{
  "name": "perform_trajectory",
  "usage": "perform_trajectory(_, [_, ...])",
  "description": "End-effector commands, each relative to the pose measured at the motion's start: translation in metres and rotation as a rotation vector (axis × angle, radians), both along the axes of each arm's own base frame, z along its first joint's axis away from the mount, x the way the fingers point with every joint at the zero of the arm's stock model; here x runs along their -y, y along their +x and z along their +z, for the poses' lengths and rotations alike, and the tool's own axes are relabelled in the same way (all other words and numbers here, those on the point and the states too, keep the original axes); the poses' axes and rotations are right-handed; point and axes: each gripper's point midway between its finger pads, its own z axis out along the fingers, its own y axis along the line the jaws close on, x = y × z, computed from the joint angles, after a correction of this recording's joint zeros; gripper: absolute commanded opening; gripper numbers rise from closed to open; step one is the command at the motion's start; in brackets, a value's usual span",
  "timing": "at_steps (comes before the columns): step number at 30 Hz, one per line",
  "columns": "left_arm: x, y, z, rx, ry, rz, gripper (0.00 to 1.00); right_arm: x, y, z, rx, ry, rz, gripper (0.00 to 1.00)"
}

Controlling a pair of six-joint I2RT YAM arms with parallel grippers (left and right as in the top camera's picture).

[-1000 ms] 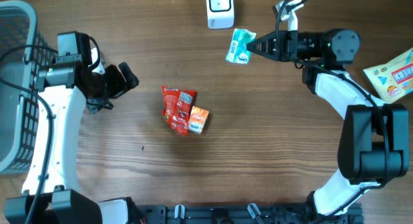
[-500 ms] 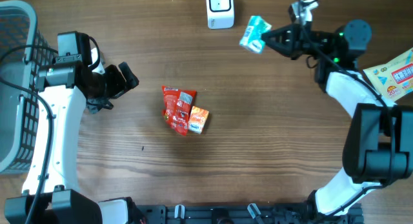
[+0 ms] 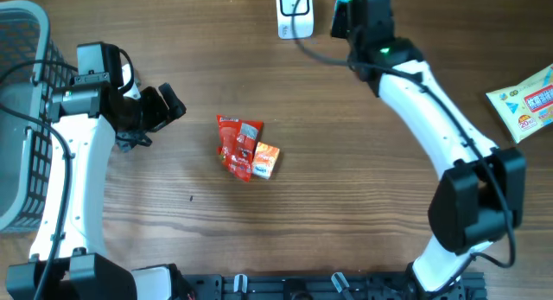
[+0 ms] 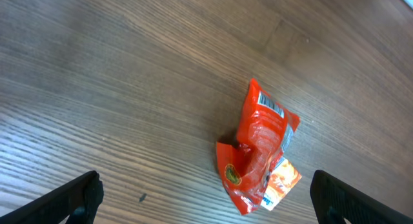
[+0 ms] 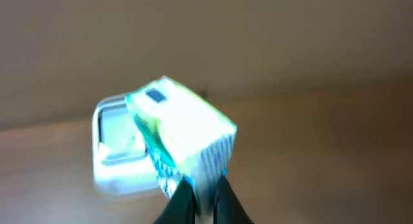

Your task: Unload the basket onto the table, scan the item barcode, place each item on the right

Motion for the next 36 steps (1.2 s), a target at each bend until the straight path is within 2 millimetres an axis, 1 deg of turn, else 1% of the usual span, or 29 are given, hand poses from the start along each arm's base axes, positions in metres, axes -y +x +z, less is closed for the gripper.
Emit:
perform_trajectory(1, [-0.003, 0.002, 0.003, 0.007, 0.003, 0.016, 1.00, -0.024, 0.018, -0.007, 0.087, -0.401, 0.012, 0.05])
perform_trajectory(2, [-0.003, 0.002, 0.003, 0.008, 0.003, 0.015, 1.00, -0.036, 0.021, -0.009, 0.117, -0.432, 0.023, 0.05])
perform_trajectory(3, [-0.003, 0.002, 0.003, 0.007, 0.003, 0.015, 1.00, -0.061, 0.026, -0.009, 0.181, -0.442, 0.047, 0.04])
perform_trajectory(7, [-0.003, 0.002, 0.003, 0.007, 0.003, 0.016, 1.00, -0.104, 0.048, 0.004, 0.264, -0.306, 0.102, 0.04])
perform_trajectory(8, [-0.003, 0.002, 0.003, 0.007, 0.003, 0.015, 1.00, -0.116, 0.054, 0.003, 0.265, -0.241, 0.135, 0.05])
perform_trajectory(9, [-0.003, 0.002, 0.003, 0.007, 0.003, 0.016, 1.00, -0.126, 0.058, -0.006, 0.256, -0.199, 0.168, 0.05])
perform_trajectory(10, [-0.003, 0.002, 0.003, 0.007, 0.003, 0.016, 1.00, -0.129, 0.060, -0.014, 0.256, -0.189, 0.176, 0.04])
perform_trajectory(12, [-0.003, 0.002, 0.003, 0.007, 0.003, 0.015, 1.00, -0.132, 0.065, -0.040, 0.236, -0.198, 0.180, 0.05])
perform_trajectory(13, [-0.003, 0.002, 0.003, 0.007, 0.003, 0.015, 1.00, -0.130, 0.067, -0.052, 0.219, -0.210, 0.170, 0.05])
perform_trajectory(14, [-0.003, 0.002, 0.003, 0.007, 0.003, 0.015, 1.00, -0.129, 0.068, -0.059, 0.211, -0.217, 0.163, 0.05])
perform_trajectory(15, [-0.003, 0.002, 0.003, 0.007, 0.003, 0.015, 1.00, -0.127, 0.069, -0.058, 0.216, -0.209, 0.157, 0.05])
perform_trajectory(17, [-0.003, 0.002, 0.003, 0.007, 0.003, 0.015, 1.00, -0.114, 0.075, -0.053, 0.234, -0.203, 0.117, 0.04])
perform_trajectory(18, [-0.003, 0.002, 0.003, 0.007, 0.003, 0.016, 1.00, -0.097, 0.076, -0.053, 0.226, -0.228, 0.047, 0.04])
perform_trajectory(19, [-0.003, 0.002, 0.003, 0.008, 0.003, 0.015, 1.00, -0.072, 0.074, -0.053, 0.210, -0.281, -0.069, 0.04])
perform_trajectory(20, [-0.003, 0.002, 0.003, 0.007, 0.003, 0.015, 1.00, -0.038, 0.068, -0.050, 0.193, -0.344, -0.225, 0.04])
perform_trajectory(21, [-0.003, 0.002, 0.003, 0.007, 0.003, 0.015, 1.00, 0.000, 0.061, -0.049, 0.159, -0.430, -0.376, 0.04])
perform_trajectory(22, [-0.003, 0.002, 0.003, 0.008, 0.003, 0.015, 1.00, 0.036, 0.055, -0.049, 0.110, -0.515, -0.480, 0.04])
perform_trajectory(23, [-0.003, 0.002, 0.003, 0.007, 0.003, 0.016, 1.00, 0.081, 0.048, -0.055, 0.015, -0.624, -0.569, 0.04])
perform_trajectory(24, [-0.003, 0.002, 0.003, 0.007, 0.003, 0.016, 1.00, 0.115, 0.042, -0.065, -0.083, -0.696, -0.606, 0.04])
perform_trajectory(25, [-0.003, 0.002, 0.003, 0.007, 0.003, 0.016, 1.00, 0.156, 0.032, -0.082, -0.217, -0.764, -0.630, 0.04])
perform_trajectory(26, [-0.003, 0.002, 0.003, 0.007, 0.003, 0.015, 1.00, 0.199, 0.017, -0.096, -0.323, -0.780, -0.683, 0.04])
perform_trajectory(28, [-0.003, 0.002, 0.003, 0.007, 0.003, 0.016, 1.00, 0.291, -0.029, -0.119, -0.502, -0.744, -0.848, 0.04])
perform_trajectory(29, [-0.003, 0.002, 0.003, 0.007, 0.003, 0.015, 1.00, 0.326, -0.053, -0.126, -0.564, -0.717, -0.924, 0.04])
perform_trajectory(30, [-0.003, 0.002, 0.003, 0.008, 0.003, 0.015, 1.00, 0.354, -0.071, -0.131, -0.613, -0.689, -0.974, 0.04])
perform_trajectory(31, [-0.003, 0.002, 0.003, 0.007, 0.003, 0.015, 1.00, 0.372, -0.082, -0.135, -0.645, -0.663, -1.000, 0.04])
perform_trajectory(33, [-0.003, 0.002, 0.003, 0.007, 0.003, 0.016, 1.00, 0.407, -0.103, -0.147, -0.709, -0.587, -1.026, 0.04])
perform_trajectory(34, [-0.003, 0.002, 0.003, 0.007, 0.003, 0.016, 1.00, 0.416, -0.109, -0.152, -0.727, -0.554, -1.026, 0.04])
perform_trajectory(35, [-0.003, 0.002, 0.003, 0.008, 0.003, 0.015, 1.00, 0.424, -0.113, -0.163, -0.744, -0.485, -1.006, 0.29])
perform_trajectory(36, [-0.003, 0.002, 0.003, 0.007, 0.003, 0.016, 1.00, 0.426, -0.114, -0.169, -0.758, -0.443, -0.988, 0.70])
